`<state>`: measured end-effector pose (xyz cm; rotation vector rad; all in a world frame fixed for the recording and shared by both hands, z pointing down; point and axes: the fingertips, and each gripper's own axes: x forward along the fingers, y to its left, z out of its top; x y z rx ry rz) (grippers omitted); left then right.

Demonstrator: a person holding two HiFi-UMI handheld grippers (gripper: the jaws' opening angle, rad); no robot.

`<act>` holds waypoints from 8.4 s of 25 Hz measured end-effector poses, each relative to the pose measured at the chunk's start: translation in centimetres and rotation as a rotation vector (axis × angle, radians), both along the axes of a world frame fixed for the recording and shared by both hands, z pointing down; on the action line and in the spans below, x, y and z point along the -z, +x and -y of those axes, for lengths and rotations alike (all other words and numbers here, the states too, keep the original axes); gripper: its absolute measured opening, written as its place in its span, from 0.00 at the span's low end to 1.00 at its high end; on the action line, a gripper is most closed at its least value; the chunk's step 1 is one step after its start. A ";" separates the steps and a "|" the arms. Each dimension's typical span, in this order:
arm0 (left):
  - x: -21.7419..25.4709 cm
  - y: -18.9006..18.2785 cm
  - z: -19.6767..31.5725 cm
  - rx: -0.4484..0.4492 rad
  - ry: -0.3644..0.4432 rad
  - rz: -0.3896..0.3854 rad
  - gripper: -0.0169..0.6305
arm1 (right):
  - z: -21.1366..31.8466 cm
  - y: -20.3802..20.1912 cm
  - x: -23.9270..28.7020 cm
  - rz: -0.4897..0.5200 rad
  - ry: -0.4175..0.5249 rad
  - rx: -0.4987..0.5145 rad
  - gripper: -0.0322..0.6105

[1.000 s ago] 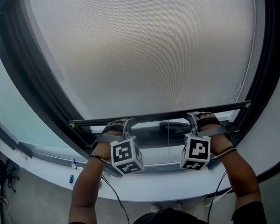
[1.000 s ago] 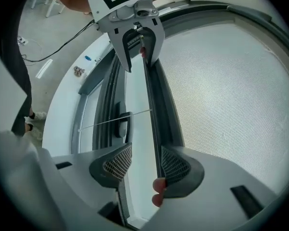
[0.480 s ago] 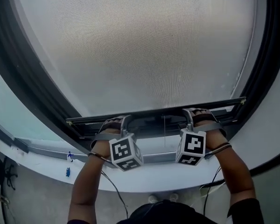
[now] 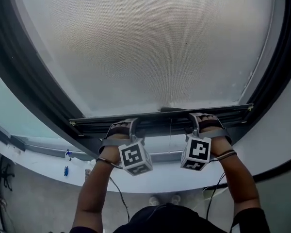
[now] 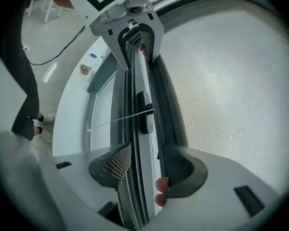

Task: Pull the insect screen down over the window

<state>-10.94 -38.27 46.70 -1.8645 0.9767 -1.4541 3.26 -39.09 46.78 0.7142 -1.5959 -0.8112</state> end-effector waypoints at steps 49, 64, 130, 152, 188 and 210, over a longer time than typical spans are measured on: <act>-7.4 0.3 -1.3 0.002 -0.135 0.040 0.34 | -1.1 0.1 -6.6 -0.036 -0.099 -0.005 0.36; -7.5 0.2 -1.1 0.042 -0.102 0.105 0.34 | -1.1 -0.1 -6.6 -0.058 -0.097 0.008 0.36; 0.8 3.6 -3.2 0.134 0.015 -0.736 0.32 | -3.9 0.7 0.5 0.500 0.087 -0.103 0.34; 4.1 -2.6 -17.6 0.316 0.212 -1.248 0.03 | -18.3 -0.2 6.3 1.254 0.195 -0.139 0.06; 0.8 1.3 -42.1 0.318 0.130 -1.240 0.03 | -43.5 6.1 1.9 1.273 0.131 -0.342 0.05; -0.6 6.9 -49.2 0.316 0.143 -1.171 0.03 | -49.7 10.1 0.4 1.381 0.069 -0.308 0.05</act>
